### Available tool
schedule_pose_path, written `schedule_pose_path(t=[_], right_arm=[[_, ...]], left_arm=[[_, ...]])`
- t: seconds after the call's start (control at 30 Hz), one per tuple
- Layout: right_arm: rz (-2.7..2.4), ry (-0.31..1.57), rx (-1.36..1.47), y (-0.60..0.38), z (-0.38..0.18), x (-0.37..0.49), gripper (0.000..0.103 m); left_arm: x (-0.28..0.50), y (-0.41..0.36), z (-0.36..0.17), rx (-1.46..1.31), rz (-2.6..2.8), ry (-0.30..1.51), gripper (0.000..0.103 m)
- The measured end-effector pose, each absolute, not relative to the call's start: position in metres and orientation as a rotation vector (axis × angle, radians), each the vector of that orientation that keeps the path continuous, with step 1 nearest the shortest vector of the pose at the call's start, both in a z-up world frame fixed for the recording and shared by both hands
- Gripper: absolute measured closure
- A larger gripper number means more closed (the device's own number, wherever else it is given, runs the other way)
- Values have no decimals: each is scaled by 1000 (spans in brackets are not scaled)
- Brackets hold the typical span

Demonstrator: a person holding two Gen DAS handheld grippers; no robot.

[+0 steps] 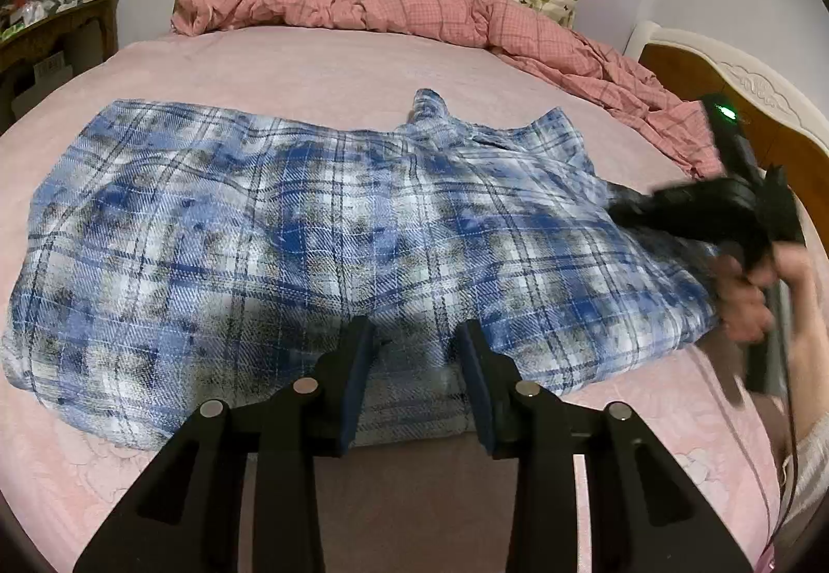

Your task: Fold large clothes

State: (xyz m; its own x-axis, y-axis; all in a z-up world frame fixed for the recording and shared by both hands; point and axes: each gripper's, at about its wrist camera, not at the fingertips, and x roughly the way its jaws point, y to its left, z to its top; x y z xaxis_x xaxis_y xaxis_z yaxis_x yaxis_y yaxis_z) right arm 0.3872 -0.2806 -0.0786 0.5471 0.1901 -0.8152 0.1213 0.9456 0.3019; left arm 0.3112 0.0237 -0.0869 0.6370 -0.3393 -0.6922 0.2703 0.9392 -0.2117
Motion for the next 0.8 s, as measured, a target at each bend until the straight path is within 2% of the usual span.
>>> schedule_pose_path(t=[0.33,0.47,0.6,0.63,0.67,0.7,0.73,0.77,0.8], right_arm=[[125,957,191,-259,-68,248,103],[160,970,268,-269,-66,224,103],[15,856,344,-297,-61,200,102],[-5,840,387,-307,-62,199,98],[-32,819,456,-323,-62,194,88],[-58,793,526,-338,-63,189,69],[-84,767,584,-352,-64,184,58],[-120,729,638,-368,-65,179,40],[-150,700,662,-377,-67,175,38]], left_arm=[[311,23,-86,-79,-343,807,69],[311,22,-86,-83,-344,806,69],[311,23,-85,-69,-339,800,68],[311,23,-85,-68,-340,799,68],[310,23,-85,-69,-340,800,68],[310,23,-85,-70,-340,800,68],[310,22,-85,-69,-340,799,68],[310,22,-85,-68,-339,799,68],[310,22,-85,-67,-339,799,68]])
